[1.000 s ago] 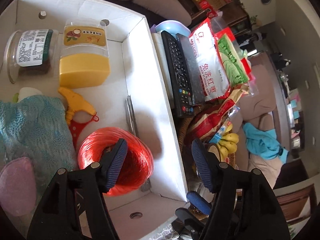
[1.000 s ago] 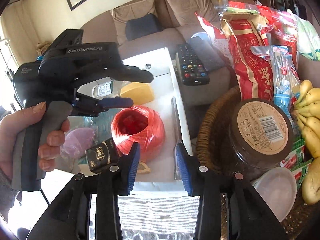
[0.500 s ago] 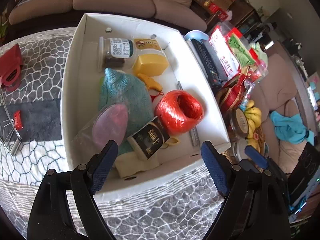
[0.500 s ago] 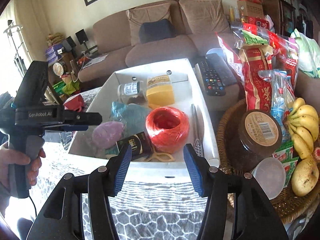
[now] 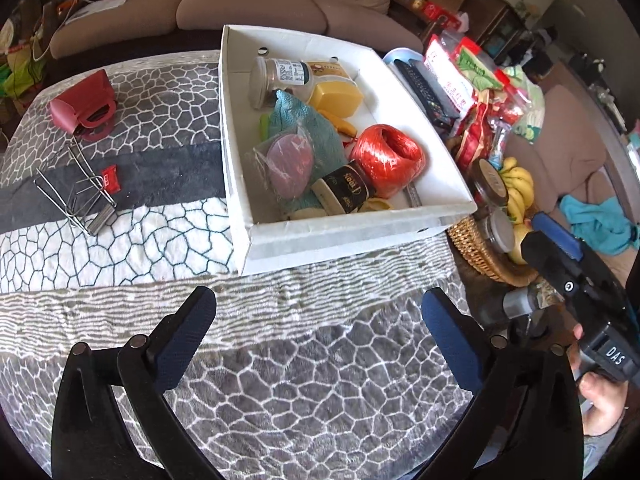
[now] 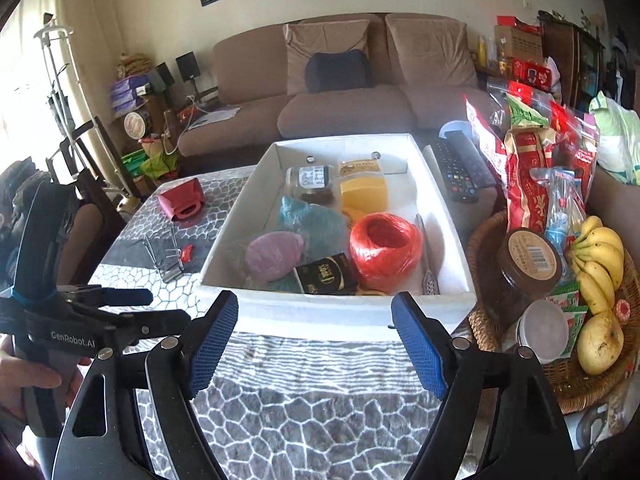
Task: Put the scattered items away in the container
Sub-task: 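Open the right tool and withdraw it from the box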
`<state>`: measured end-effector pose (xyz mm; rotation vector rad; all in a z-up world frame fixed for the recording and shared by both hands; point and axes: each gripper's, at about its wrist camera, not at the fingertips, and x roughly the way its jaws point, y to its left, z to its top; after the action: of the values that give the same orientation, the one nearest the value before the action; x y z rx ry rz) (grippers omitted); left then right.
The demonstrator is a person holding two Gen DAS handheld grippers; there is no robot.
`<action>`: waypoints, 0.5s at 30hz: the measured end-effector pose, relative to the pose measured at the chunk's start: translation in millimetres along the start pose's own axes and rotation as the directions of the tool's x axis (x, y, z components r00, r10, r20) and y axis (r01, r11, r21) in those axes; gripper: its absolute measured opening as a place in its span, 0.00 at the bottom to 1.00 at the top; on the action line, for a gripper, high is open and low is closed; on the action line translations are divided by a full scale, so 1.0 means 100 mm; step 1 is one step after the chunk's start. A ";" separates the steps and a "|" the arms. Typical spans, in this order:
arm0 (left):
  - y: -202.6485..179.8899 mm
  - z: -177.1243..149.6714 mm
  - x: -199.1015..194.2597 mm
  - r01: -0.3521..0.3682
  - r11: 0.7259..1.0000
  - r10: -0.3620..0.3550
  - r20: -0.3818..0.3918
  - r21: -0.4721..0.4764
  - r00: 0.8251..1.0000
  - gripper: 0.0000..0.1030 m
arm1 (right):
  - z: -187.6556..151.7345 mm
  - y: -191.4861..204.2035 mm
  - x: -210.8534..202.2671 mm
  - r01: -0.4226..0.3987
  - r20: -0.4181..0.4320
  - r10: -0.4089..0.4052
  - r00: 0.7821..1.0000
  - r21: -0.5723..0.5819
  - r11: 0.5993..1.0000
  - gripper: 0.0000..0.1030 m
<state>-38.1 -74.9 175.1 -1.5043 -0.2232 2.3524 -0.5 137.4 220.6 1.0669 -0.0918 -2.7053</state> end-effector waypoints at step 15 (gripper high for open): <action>-0.03 -0.81 -1.19 -0.053 0.999 0.052 0.123 0.009 0.991 1.00 | -0.19 0.82 -0.85 -0.056 0.060 0.057 0.997 -0.026 0.998 1.00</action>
<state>80.9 -119.4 242.5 -1.3776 -0.2009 2.4862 88.3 78.3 274.8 0.9613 -0.0979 -2.6814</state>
